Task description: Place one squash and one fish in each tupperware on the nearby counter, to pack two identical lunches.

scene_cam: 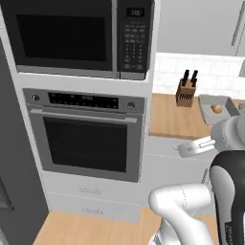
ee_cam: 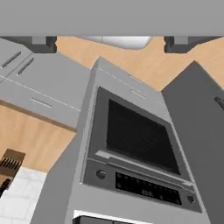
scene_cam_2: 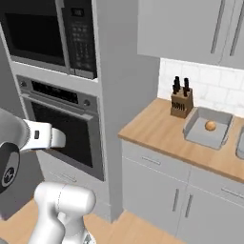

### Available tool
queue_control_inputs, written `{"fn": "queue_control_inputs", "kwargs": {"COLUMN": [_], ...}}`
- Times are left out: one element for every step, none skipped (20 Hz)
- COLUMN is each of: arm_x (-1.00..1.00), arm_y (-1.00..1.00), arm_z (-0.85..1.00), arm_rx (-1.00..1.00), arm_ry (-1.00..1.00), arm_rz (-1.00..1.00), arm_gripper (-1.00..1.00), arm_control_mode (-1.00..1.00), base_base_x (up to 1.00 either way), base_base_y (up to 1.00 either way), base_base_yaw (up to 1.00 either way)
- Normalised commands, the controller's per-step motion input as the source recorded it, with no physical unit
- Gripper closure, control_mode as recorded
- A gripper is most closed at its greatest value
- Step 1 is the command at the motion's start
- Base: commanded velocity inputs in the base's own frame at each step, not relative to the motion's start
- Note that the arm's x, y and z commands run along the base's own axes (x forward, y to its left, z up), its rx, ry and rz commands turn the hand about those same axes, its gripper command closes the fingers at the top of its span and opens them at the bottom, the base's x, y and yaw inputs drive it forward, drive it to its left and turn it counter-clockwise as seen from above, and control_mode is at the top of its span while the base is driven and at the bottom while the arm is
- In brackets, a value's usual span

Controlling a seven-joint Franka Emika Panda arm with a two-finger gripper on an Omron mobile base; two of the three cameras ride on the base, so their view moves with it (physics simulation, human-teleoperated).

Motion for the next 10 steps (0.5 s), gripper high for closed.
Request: {"fn": "queue_control_inputs", "kwargs": {"arm_x": [0.00,0.00,0.00,0.00,0.00,0.00,0.00,0.00,0.00,0.00], "arm_y": [0.00,0.00,0.00,0.00,0.00,0.00,0.00,0.00,0.00,0.00], "arm_z": [0.00,0.00,0.00,0.00,0.00,0.00,0.00,0.00,0.00,0.00], "arm_rx": [0.00,0.00,0.00,0.00,0.00,0.00,0.00,0.00,0.00,0.00], "arm_ry": [0.00,0.00,0.00,0.00,0.00,0.00,0.00,0.00,0.00,0.00], "arm_rz": [0.00,0.00,0.00,0.00,0.00,0.00,0.00,0.00,0.00,0.00], "arm_gripper": [-1.00,-1.00,-1.00,-1.00,-1.00,-1.00,-1.00,-1.00,-1.00,-1.00], "arm_control_mode": [1.00,1.00,1.00,1.00,1.00,1.00,1.00,1.00,1.00,1.00], "base_base_x": [-0.13,-0.12,-0.12,-0.17,-0.14,-0.09,-0.05,-0.01,0.00,-0.01], "base_base_y": [1.00,1.00,1.00,1.00,1.00,1.00,1.00,1.00,1.00,1.00], "base_base_yaw": [0.52,0.51,0.51,0.50,0.48,0.45,0.43,0.41,0.41,0.41]}}
